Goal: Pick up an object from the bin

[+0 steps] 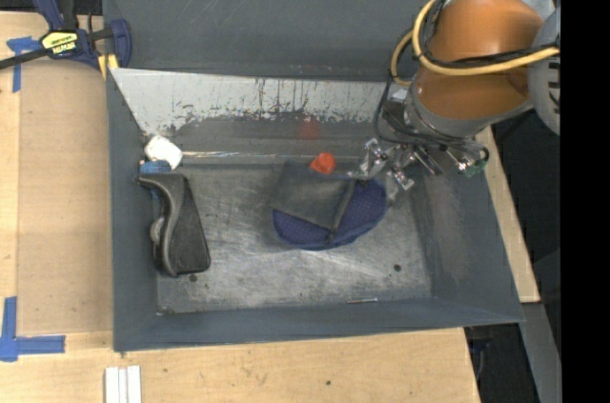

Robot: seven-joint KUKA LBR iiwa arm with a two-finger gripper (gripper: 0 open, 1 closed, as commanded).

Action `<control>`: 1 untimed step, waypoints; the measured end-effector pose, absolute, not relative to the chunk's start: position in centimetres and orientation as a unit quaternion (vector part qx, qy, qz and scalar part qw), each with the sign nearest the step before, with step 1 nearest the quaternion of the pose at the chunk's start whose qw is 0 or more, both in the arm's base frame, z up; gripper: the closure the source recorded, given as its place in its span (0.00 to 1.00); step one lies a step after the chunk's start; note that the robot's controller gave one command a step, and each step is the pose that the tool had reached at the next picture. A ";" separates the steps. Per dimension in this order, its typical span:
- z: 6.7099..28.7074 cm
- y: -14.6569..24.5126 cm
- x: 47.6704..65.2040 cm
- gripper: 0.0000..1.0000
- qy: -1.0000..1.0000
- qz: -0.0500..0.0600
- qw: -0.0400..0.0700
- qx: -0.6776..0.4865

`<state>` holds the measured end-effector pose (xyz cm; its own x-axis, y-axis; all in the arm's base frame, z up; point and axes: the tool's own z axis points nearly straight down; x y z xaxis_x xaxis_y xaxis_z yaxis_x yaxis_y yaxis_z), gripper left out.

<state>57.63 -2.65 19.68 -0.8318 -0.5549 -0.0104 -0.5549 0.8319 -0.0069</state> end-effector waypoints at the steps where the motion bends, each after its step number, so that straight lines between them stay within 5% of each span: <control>1: 31.3 -1.5 57.5 1.00 0.960 -0.002 0.007 -0.278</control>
Offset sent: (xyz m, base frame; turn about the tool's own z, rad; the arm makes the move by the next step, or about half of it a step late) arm -0.0035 0.0118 0.1101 0.0240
